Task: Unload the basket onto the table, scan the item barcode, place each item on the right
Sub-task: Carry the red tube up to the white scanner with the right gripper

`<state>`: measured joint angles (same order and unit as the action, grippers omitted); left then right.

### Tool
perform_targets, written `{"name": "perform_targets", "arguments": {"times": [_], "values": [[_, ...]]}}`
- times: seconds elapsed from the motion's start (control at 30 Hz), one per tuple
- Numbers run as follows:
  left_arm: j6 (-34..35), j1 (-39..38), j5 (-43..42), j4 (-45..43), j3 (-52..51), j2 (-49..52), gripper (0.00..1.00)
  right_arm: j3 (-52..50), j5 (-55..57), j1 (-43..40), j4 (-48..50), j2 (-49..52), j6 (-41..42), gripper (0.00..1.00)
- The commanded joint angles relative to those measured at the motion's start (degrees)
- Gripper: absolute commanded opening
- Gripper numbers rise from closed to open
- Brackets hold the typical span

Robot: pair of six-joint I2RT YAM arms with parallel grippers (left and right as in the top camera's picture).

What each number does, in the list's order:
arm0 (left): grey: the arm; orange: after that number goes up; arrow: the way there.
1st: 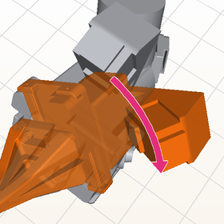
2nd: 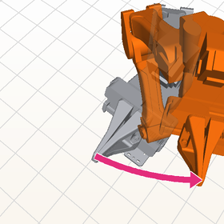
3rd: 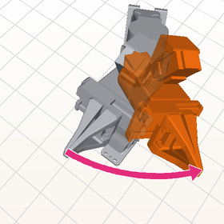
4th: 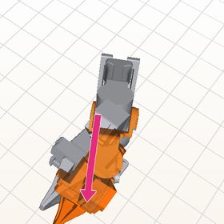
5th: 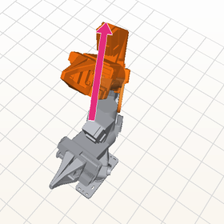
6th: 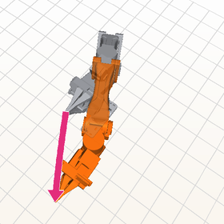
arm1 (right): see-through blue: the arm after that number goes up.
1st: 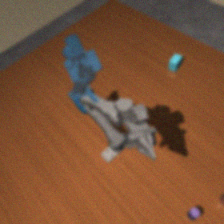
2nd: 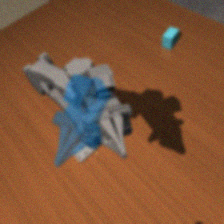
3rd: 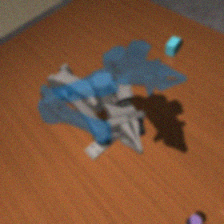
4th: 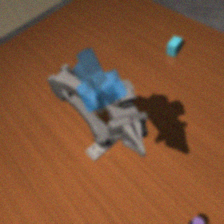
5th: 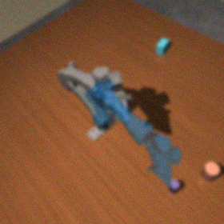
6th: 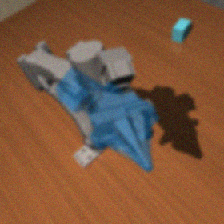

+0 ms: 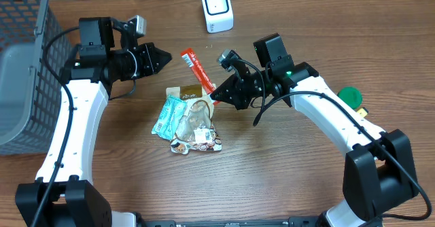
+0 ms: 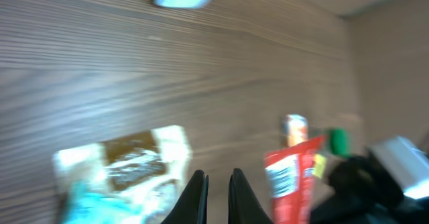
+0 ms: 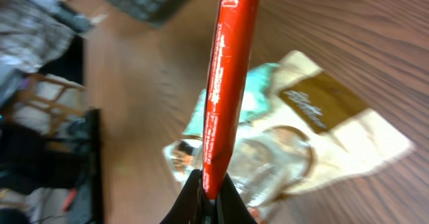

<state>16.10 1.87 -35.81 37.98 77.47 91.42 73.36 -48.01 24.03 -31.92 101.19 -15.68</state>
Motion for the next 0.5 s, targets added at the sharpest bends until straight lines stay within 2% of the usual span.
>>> {"name": "perform_targets", "arguments": {"times": [0.0, 0.13, 0.2, 0.23, 0.33, 0.4, 0.43, 0.47], "values": [[-0.2, 0.1, 13.5, -0.1, 0.0, 0.2, 0.05, 0.0, 9.2, 0.0, 0.3, -1.7, 1.4, 0.03], [-0.2, 0.1, 24.0, -0.1, 0.0, 0.2, 0.16, 2.8, 16.8, 0.0, -1.3, -1.7, 1.3, 0.03], [-0.2, 0.1, 29.4, -0.1, 0.0, 0.2, 0.26, 5.5, 21.5, 0.0, -2.5, -1.7, 1.3, 0.03], [-0.2, 0.1, 32.1, -0.1, 0.0, 0.2, 0.37, 7.1, 23.9, 0.0, -3.3, -1.7, 1.3, 0.03], [-0.3, 0.1, 38.1, -0.1, 0.0, 0.2, 0.54, 13.4, 31.3, 0.0, -7.0, -1.7, 0.1, 0.03], [-0.3, 0.1, 40.2, -0.1, 0.0, 0.2, 0.75, 17.6, 35.5, 0.0, -8.9, -1.7, -1.8, 0.03], [-0.3, 0.1, 40.5, 0.0, 0.0, 0.2, 1.0, 19.5, 38.4, 0.0, -9.4, -1.7, -2.8, 0.03], [-0.3, 0.1, 40.5, 0.0, 0.0, 0.2, 1.0, 20.7, 41.6, 0.0, -9.3, -1.7, -3.8, 0.03]]}}
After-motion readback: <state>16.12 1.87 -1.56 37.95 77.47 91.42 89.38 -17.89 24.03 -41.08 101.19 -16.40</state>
